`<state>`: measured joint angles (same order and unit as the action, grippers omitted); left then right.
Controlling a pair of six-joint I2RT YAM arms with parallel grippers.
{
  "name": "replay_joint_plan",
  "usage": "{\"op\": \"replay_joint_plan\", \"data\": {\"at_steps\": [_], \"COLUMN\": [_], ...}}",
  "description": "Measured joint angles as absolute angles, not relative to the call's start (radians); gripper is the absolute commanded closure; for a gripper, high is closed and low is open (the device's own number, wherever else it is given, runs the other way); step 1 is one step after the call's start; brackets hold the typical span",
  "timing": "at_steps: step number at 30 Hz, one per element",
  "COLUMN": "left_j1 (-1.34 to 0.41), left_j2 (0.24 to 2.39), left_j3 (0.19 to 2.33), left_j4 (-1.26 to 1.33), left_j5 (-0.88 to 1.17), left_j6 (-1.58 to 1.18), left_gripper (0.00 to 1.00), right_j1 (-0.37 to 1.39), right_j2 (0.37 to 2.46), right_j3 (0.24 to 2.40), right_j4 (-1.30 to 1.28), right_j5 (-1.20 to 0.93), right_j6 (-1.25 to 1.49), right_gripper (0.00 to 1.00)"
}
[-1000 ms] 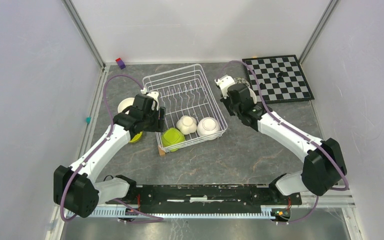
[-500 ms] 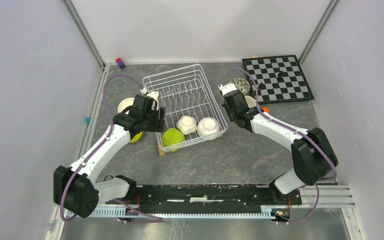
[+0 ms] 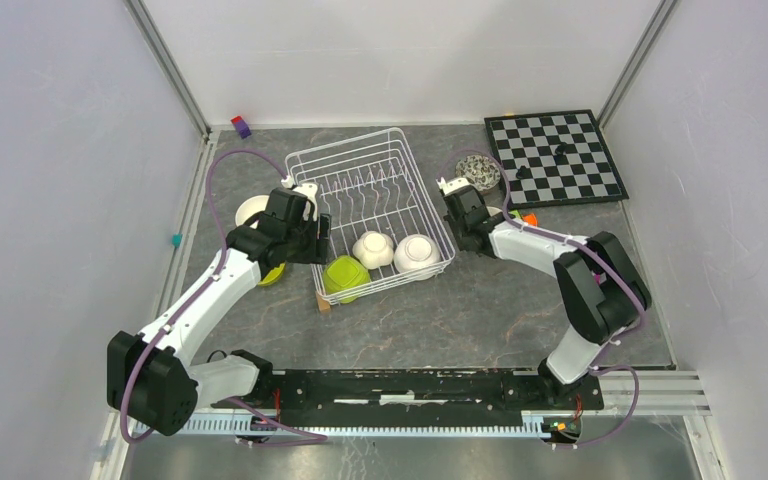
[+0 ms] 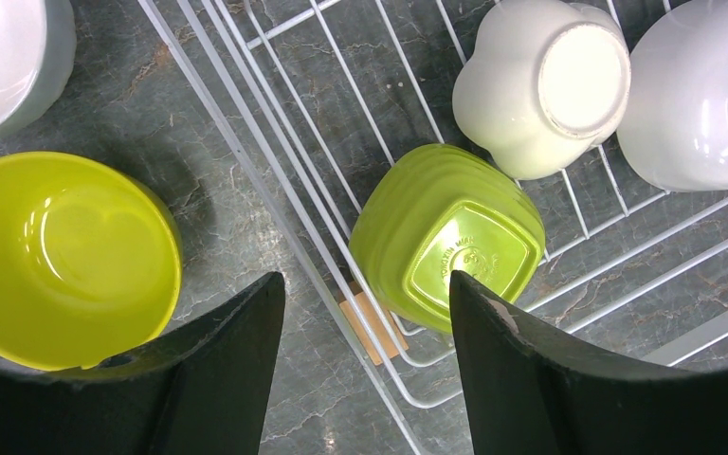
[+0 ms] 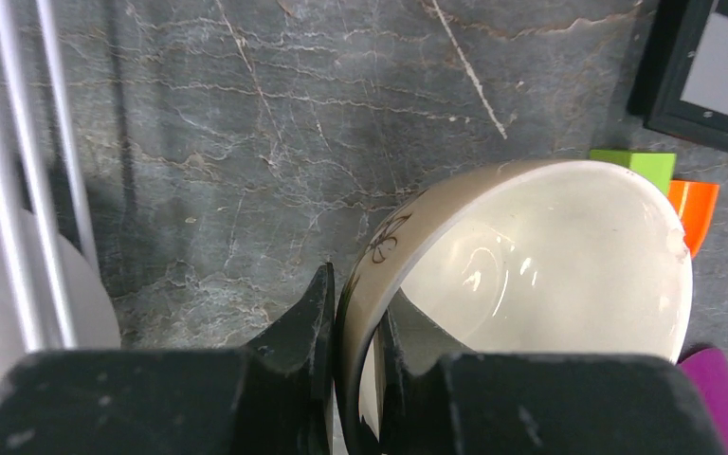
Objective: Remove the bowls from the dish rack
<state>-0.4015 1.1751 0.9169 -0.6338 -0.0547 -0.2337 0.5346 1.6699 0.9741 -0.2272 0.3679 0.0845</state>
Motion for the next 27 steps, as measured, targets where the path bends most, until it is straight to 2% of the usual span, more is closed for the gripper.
{"op": "replay_joint_plan", "data": {"at_steps": [9, 13, 16, 18, 19, 27], "left_j1": [-0.402, -0.402, -0.402, -0.402, -0.402, -0.402], "left_j2": [1.175, 1.175, 1.175, 1.175, 1.175, 1.175], "left_j3": [0.917, 0.917, 0.917, 0.917, 0.917, 0.917], "left_j4": [-0.634, -0.634, -0.634, -0.634, -0.634, -0.634], "left_j5": [-0.054, -0.054, -0.054, -0.054, -0.054, -0.054], "left_j6": [-0.234, -0.234, -0.234, -0.234, -0.234, -0.234], "left_gripper": [0.29, 0.29, 0.29, 0.29, 0.29, 0.29], "right_j1": [0.521, 0.521, 0.521, 0.521, 0.521, 0.521], "right_j2": [1.747, 1.748, 1.748, 1.748, 1.748, 1.658], "right_j3": [1.000, 1.000, 1.002, 1.007, 1.008, 1.008], "right_j4": [-0.234, -0.235, -0.234, -0.234, -0.233, -0.220], "right_j5": [0.368, 0.378, 0.395, 0.406, 0.411, 0.435], "right_j6": [0.097, 0.097, 0.096, 0.096, 0.095, 0.084], "right_gripper": [0.90, 0.73, 0.64, 0.62, 0.57, 0.56]}}
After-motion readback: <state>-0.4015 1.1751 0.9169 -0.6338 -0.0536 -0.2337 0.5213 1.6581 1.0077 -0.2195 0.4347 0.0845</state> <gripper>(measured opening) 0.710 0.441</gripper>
